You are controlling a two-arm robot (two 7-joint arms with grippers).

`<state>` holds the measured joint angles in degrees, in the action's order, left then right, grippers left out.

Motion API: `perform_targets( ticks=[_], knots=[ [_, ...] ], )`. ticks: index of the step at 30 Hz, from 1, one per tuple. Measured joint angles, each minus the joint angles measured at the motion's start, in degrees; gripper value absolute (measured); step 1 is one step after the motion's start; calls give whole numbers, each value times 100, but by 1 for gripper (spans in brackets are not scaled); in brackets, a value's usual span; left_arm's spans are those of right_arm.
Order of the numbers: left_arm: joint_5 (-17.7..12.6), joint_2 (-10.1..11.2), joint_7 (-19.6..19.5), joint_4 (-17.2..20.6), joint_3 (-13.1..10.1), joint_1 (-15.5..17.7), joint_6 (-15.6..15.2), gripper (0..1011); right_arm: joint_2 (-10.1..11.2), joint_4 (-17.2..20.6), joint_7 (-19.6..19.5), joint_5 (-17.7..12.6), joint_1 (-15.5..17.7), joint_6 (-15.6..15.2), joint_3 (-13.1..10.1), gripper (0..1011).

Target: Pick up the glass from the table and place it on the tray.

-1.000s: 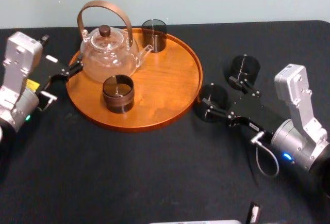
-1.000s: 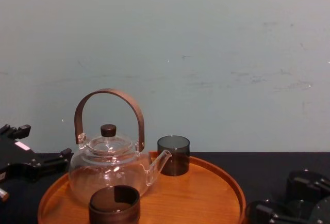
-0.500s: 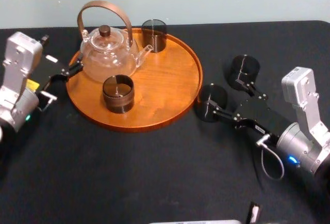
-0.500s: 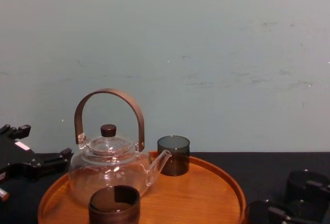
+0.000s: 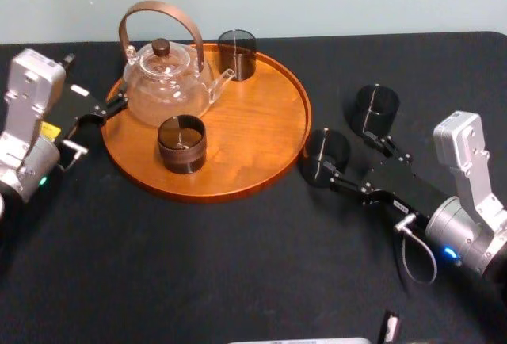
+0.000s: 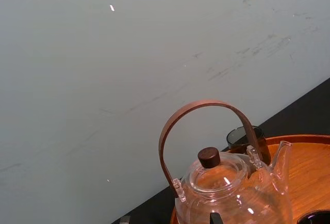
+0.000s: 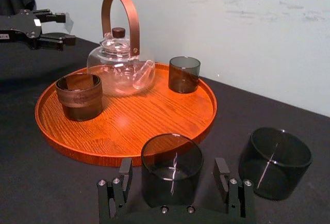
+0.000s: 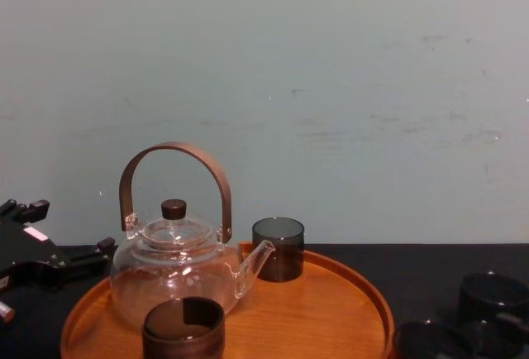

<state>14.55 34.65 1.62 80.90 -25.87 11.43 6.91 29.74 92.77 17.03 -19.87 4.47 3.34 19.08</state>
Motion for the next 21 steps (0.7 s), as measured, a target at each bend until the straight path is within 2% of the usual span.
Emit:
perform_targets(
  ticks=[21],
  knots=[
    [0, 0, 0, 0, 0, 0, 0, 1001, -297, -409, 415, 7, -75, -52, -174, 1002]
  ],
)
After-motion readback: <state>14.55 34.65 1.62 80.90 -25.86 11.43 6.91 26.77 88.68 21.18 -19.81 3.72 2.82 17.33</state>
